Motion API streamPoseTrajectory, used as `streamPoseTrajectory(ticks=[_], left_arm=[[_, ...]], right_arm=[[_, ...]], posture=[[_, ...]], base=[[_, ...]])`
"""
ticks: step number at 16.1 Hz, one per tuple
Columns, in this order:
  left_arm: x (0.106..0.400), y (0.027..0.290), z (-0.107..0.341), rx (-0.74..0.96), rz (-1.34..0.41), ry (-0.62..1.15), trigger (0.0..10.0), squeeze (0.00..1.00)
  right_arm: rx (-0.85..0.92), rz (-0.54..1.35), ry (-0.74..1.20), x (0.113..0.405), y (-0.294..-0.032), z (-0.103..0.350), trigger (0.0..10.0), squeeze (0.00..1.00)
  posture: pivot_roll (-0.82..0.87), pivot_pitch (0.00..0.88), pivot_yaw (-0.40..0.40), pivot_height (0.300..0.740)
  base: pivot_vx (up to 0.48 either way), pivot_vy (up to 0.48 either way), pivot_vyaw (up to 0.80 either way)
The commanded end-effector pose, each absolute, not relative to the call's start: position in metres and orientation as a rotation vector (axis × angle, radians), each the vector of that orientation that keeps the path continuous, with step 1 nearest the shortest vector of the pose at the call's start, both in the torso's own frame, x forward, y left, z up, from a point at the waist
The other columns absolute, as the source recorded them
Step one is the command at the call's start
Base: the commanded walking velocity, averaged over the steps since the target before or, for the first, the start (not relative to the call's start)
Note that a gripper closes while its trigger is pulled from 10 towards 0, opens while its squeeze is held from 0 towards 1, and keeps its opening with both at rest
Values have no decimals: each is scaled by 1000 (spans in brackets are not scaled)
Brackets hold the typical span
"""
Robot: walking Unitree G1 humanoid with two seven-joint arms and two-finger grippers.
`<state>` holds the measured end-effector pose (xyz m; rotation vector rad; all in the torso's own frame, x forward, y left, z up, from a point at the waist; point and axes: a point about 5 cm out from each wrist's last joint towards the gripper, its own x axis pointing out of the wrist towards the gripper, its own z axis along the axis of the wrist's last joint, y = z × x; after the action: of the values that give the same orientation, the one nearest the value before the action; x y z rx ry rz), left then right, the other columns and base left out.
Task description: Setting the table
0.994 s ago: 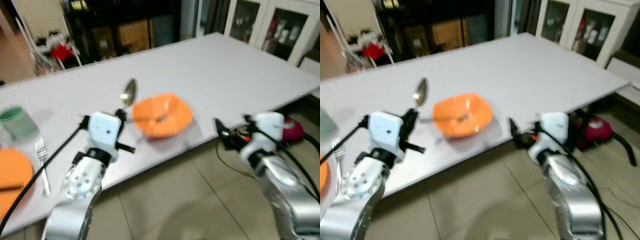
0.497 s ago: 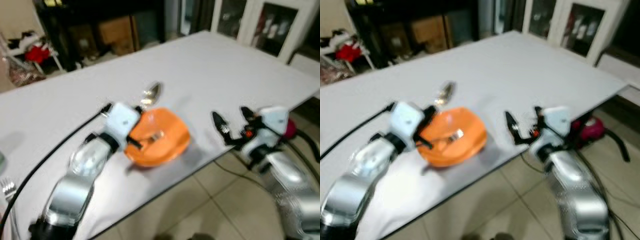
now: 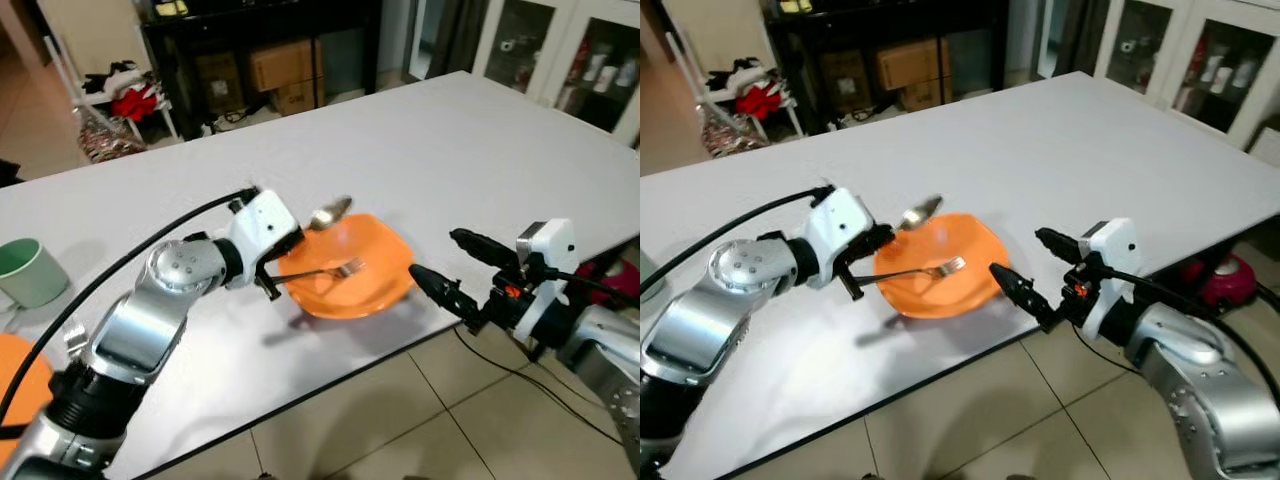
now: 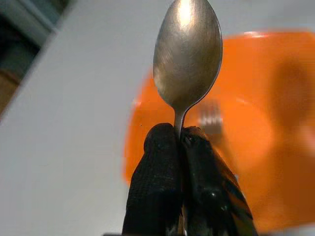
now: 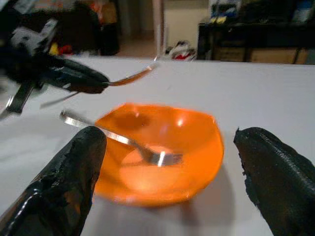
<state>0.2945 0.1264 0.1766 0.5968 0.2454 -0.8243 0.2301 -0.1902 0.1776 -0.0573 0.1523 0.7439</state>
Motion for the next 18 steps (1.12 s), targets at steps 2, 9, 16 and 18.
streamPoseTrajectory(ticks=[2,9,16,18], left_arm=[[292,122,183,650,-875,272,10000,0],[273,112,178,745,-983,457,10000,0],[271,105,168,875,-982,560,10000,0],[277,102,167,900,-951,558,10000,39]], right_arm=[[-89,805,160,226,-188,183,10000,0],[-153,953,267,213,-184,176,10000,0],[-171,1082,363,201,-177,169,10000,0],[-173,1089,369,201,-176,169,10000,0]], posture=[[-145,0,97,740],[-138,0,93,740],[-131,0,98,740],[-127,0,101,740]], base=[[0,0,0],[0,0,0],[0,0,0],[0,0,0]])
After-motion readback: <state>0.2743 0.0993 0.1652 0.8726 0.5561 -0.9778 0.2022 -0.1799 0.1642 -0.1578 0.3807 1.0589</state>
